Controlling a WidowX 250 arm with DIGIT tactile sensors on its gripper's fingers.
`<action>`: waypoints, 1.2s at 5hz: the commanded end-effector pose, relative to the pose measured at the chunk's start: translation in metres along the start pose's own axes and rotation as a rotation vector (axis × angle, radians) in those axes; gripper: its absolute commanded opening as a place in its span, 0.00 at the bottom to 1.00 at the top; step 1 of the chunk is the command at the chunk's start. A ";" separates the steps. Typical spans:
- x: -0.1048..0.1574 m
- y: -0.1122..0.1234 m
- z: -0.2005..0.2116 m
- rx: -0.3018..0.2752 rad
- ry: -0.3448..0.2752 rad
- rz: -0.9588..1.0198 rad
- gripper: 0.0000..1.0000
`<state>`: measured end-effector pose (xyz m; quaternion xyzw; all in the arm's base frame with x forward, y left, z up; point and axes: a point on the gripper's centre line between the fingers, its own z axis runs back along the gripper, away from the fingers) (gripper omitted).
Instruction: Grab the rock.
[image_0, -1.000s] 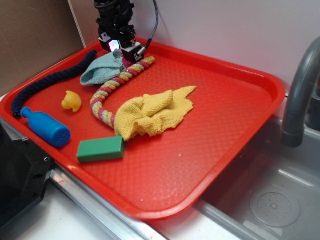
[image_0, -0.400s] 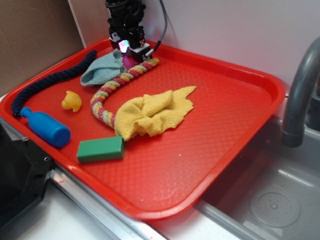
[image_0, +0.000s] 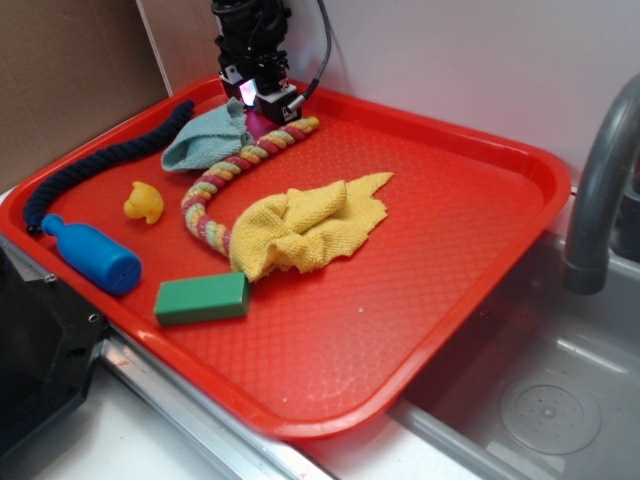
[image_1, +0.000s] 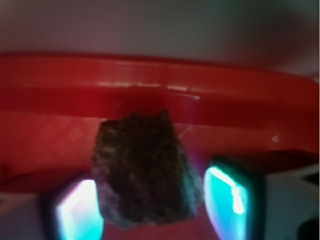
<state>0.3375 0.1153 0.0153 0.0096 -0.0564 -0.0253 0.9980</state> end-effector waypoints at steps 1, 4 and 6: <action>-0.024 -0.024 0.084 0.040 -0.073 0.036 0.00; -0.078 -0.093 0.220 -0.238 0.004 -0.112 0.00; -0.081 -0.082 0.232 -0.215 -0.012 -0.211 0.00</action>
